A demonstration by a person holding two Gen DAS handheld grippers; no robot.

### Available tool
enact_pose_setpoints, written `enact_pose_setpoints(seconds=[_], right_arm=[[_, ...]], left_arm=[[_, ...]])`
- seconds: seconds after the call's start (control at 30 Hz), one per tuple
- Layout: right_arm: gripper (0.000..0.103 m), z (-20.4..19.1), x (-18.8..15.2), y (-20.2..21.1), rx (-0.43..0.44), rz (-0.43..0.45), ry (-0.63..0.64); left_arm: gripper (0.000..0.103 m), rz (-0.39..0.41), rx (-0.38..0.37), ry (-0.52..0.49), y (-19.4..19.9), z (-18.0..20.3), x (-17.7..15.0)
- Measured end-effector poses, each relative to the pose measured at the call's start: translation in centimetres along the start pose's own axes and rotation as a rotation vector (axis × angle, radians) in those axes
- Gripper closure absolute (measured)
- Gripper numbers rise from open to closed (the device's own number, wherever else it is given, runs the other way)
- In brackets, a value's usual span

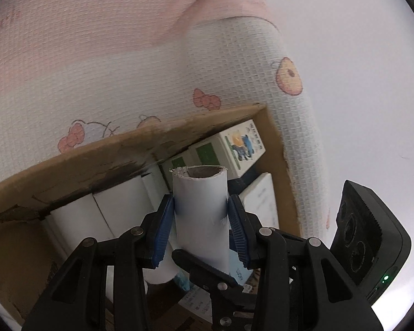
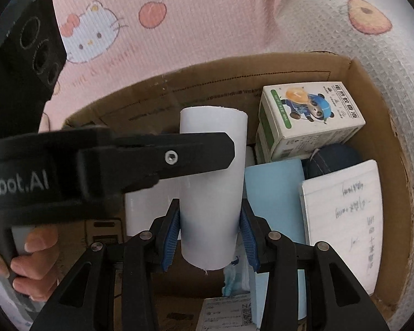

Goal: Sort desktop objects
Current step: 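Lower the roll beside the other rolls in the box and open the right gripper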

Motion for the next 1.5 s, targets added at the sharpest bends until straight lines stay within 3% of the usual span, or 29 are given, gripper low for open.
enact_pose_setpoints(seconds=[0.27, 0.4, 0.53, 0.63, 0.73, 0.9, 1.0, 1.1, 1.13, 1.27, 1.37, 1.5], right_arm=[[0.064, 0.4, 0.1, 0.0, -0.001, -0.007, -0.015], [0.064, 0.5, 0.5, 1.2, -0.040, 0.020, 0.009], [0.065, 0.6, 1.0, 2.3, 0.026, 0.061, -0.029], [0.083, 0.5, 1.1, 1.9, 0.039, 0.057, -0.020], [0.084, 0.8, 1.4, 1.4, 0.038, 0.069, -0.029], [0.085, 2.3, 1.8, 1.0, 0.088, 0.062, -0.109], [0.085, 2.8, 1.5, 0.4, 0.054, 0.051, -0.099], [0.085, 2.8, 1.6, 0.4, 0.054, 0.064, -0.091], [0.085, 2.8, 1.6, 0.4, 0.055, 0.066, -0.091], [0.085, 2.9, 1.9, 0.5, 0.050, 0.067, -0.093], [0.085, 2.7, 1.9, 1.1, 0.037, 0.071, -0.089], [0.085, 2.1, 2.0, 1.9, -0.001, 0.081, -0.046]], left_arm=[[0.059, -0.026, -0.008, 0.060, -0.6, -1.1, -0.2], [0.059, -0.047, 0.048, 0.060, -1.1, -1.5, -0.4], [0.059, -0.052, 0.047, 0.079, -1.4, -1.8, -0.5], [0.059, -0.051, 0.047, 0.077, -1.6, -1.6, -0.6], [0.059, -0.053, 0.057, 0.067, -1.7, -1.5, -0.8], [0.057, -0.066, 0.106, 0.001, -1.6, -1.1, -1.2], [0.052, -0.010, 0.183, -0.069, -0.4, -0.8, -0.8], [0.052, 0.024, 0.175, -0.113, 0.3, -0.2, -0.6], [0.054, 0.027, 0.152, -0.114, 0.4, 0.0, -0.7], [0.083, 0.021, 0.105, -0.105, 0.3, 0.1, -0.9], [0.089, 0.014, 0.129, -0.117, -0.4, -0.2, -0.9], [0.089, 0.010, 0.105, -0.098, -0.3, 0.2, -1.0]])
Point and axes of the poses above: each gripper's, at about its wrist camera, not at the fingertips, and y roughly against the way its jaws point, z to its right, x to its top, the point moved 7 cm from there along -y, roughly the way its jaws point, and after that the axes turned 3 degrees about z, right-handed, at the moved point
